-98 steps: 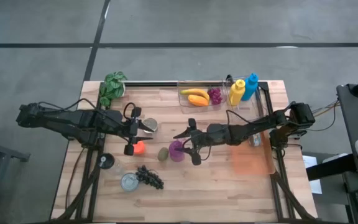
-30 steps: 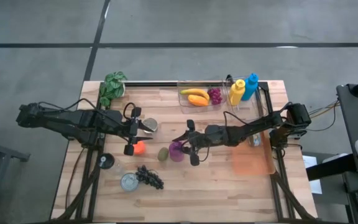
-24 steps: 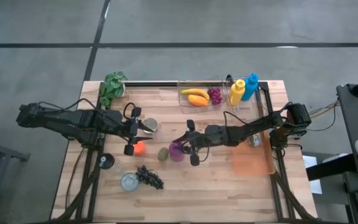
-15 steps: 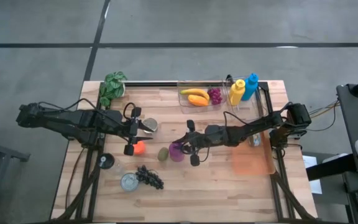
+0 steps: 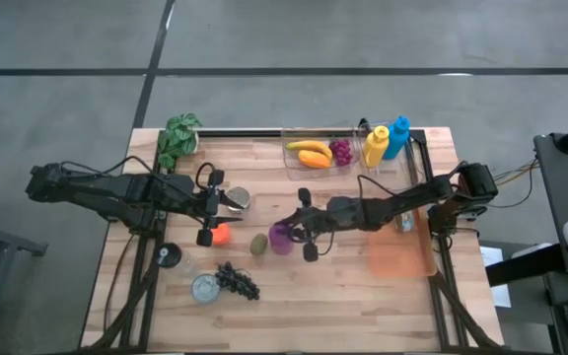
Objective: Pick & Place Food Item
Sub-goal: Put the violet water bottle into the right transparent bin
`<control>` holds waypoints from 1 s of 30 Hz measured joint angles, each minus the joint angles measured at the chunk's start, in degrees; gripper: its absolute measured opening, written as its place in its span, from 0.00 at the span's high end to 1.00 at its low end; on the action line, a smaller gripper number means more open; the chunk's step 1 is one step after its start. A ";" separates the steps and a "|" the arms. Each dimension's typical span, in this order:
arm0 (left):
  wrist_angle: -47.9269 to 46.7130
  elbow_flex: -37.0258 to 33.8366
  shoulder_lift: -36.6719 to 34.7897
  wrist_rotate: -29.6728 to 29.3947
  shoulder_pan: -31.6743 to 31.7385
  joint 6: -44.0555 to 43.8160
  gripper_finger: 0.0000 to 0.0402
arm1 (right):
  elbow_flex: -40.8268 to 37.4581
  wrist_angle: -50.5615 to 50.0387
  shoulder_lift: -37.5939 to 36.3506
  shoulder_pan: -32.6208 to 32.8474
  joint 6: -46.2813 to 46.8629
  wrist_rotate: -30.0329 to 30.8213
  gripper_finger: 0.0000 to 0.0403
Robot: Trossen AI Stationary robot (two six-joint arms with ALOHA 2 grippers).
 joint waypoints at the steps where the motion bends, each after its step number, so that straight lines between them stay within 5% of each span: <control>1: -0.02 0.00 0.00 0.00 0.00 0.00 0.67 | 0.00 -0.68 -0.42 0.00 -0.02 0.87 0.85; 15: -0.01 0.00 0.00 0.00 0.00 0.00 0.68 | 0.00 -12.71 -11.37 -0.02 -1.25 5.56 0.85; 30: 0.15 0.00 0.00 -0.02 -0.04 -0.02 0.68 | 0.00 -31.05 -29.46 -0.02 0.33 23.73 0.85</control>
